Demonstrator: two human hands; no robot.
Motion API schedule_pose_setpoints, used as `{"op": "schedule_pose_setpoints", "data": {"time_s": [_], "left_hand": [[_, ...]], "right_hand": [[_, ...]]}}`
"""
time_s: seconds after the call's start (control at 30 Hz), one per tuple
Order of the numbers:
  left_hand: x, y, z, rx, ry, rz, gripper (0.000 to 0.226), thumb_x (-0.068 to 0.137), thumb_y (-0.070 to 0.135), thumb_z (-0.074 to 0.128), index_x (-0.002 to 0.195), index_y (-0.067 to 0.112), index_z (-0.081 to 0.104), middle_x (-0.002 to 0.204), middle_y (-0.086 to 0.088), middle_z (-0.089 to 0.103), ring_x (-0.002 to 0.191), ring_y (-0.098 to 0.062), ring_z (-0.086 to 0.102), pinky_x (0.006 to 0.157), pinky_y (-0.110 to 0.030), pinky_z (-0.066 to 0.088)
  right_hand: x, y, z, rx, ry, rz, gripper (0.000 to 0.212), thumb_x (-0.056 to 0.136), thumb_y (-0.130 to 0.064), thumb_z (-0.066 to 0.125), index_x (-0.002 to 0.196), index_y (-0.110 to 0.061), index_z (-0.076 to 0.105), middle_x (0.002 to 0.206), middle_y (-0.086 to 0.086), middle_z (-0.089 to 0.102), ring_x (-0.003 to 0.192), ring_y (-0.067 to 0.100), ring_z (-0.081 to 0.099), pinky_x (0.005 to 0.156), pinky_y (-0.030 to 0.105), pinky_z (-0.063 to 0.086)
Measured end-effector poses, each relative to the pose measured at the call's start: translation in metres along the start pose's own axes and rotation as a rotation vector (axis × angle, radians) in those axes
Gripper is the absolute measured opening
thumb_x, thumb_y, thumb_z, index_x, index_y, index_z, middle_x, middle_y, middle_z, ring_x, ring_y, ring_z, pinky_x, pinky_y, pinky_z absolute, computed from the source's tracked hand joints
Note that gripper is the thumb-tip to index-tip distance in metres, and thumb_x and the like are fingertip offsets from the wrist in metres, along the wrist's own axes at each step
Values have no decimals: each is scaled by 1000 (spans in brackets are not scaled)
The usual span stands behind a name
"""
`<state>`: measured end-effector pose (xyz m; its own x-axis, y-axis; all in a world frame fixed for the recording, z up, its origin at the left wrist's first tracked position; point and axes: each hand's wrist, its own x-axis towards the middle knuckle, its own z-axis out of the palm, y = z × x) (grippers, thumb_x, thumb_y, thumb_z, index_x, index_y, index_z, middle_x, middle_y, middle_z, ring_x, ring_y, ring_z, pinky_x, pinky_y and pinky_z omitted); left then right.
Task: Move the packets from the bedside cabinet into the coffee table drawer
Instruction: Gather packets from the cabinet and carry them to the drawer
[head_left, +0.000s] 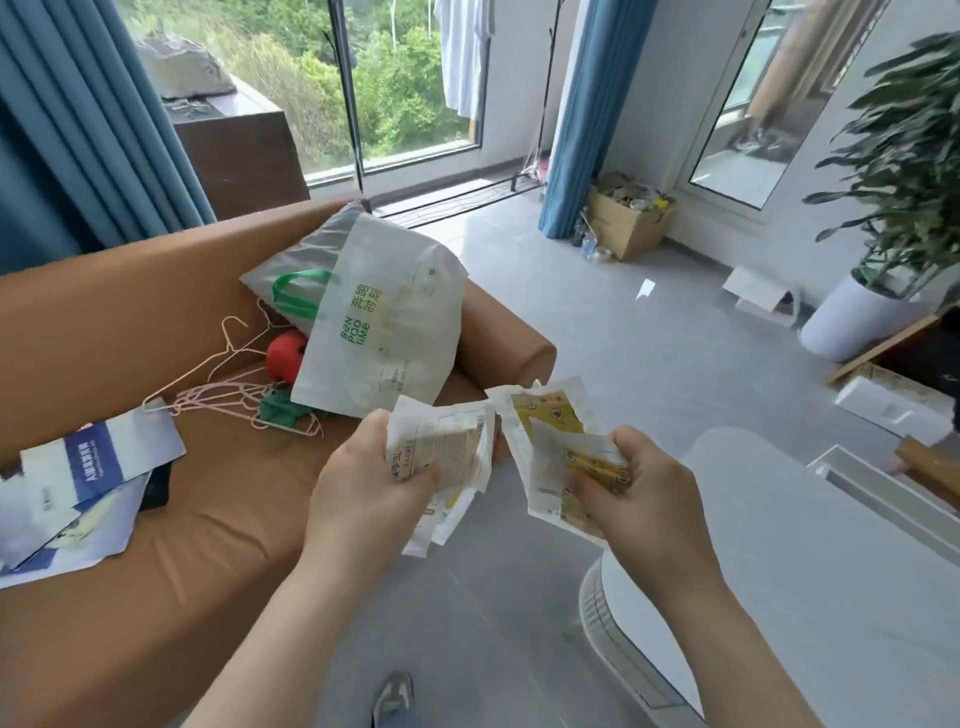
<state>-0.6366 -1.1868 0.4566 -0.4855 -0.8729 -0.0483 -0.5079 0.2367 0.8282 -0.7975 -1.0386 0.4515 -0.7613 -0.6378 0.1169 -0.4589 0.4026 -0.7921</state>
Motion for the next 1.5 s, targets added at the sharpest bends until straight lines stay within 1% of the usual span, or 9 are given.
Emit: {"op": "schedule_pose_setpoints", "data": {"time_s": [0.17, 0.4, 0.53, 0.73, 0.9, 1.17, 1.3, 1.43, 1.5], "left_hand": [[78, 4, 7, 84, -139, 64, 20, 73, 17, 66, 90, 21, 55, 79, 3, 65, 77, -20, 61, 70, -50, 52], [156, 19, 48, 134, -294, 123, 22, 71, 20, 63, 90, 19, 53, 78, -1, 63, 76, -25, 61, 68, -51, 53], [194, 35, 85, 129, -345, 130, 19, 70, 19, 62, 87, 21, 55, 76, 1, 63, 74, -23, 61, 67, -51, 53], [253, 80, 157, 154, -370, 171, 19, 69, 21, 63, 86, 20, 54, 74, 0, 62, 71, -22, 61, 65, -50, 53], [295, 118, 211, 180, -405, 194, 20, 67, 20, 63, 85, 22, 55, 72, 4, 63, 67, -19, 62, 63, -49, 54], [358, 155, 277, 203, -479, 256, 20, 69, 20, 65, 85, 21, 55, 73, 4, 64, 65, -20, 62, 64, -46, 54], [405, 178, 312, 240, -512, 324, 21, 71, 20, 66, 74, 19, 45, 68, 3, 58, 68, -20, 57, 61, -40, 48], [459, 204, 344, 257, -569, 377, 21, 71, 22, 65, 77, 18, 46, 71, 3, 59, 70, -21, 57, 62, -43, 50], [485, 216, 358, 268, -612, 405, 22, 70, 22, 65, 76, 17, 44, 70, 1, 57, 68, -24, 57, 59, -43, 50]], "right_hand": [[47, 0, 17, -20, 72, 137, 27, 79, -23, 70, 73, -10, 48, 67, 8, 59, 67, 31, 56, 57, 46, 49], [94, 18, 22, -55, 161, 292, 23, 79, -27, 71, 75, -14, 52, 66, -1, 63, 66, 22, 61, 61, 42, 52], [126, 40, 11, -85, 228, 356, 29, 79, -25, 73, 71, -13, 47, 62, 2, 60, 61, 23, 57, 55, 39, 49], [194, 84, -20, -79, 262, 382, 29, 81, -26, 72, 71, -15, 47, 59, -1, 59, 56, 19, 56, 54, 39, 50], [244, 117, -52, -131, 286, 394, 33, 81, -27, 71, 69, -17, 42, 56, -4, 54, 50, 12, 49, 48, 28, 43], [317, 161, -81, -195, 305, 462, 31, 80, -32, 71, 74, -15, 46, 62, 0, 57, 61, 22, 56, 55, 39, 49], [364, 181, -85, -210, 335, 492, 30, 80, -32, 71, 74, -16, 46, 62, -1, 56, 61, 21, 55, 55, 37, 48], [416, 192, -87, -223, 372, 528, 34, 79, -31, 72, 71, -16, 42, 60, -1, 54, 58, 20, 51, 51, 33, 41], [440, 196, -89, -229, 380, 563, 33, 79, -31, 72, 71, -16, 43, 62, 0, 55, 60, 21, 53, 53, 35, 44]]}}
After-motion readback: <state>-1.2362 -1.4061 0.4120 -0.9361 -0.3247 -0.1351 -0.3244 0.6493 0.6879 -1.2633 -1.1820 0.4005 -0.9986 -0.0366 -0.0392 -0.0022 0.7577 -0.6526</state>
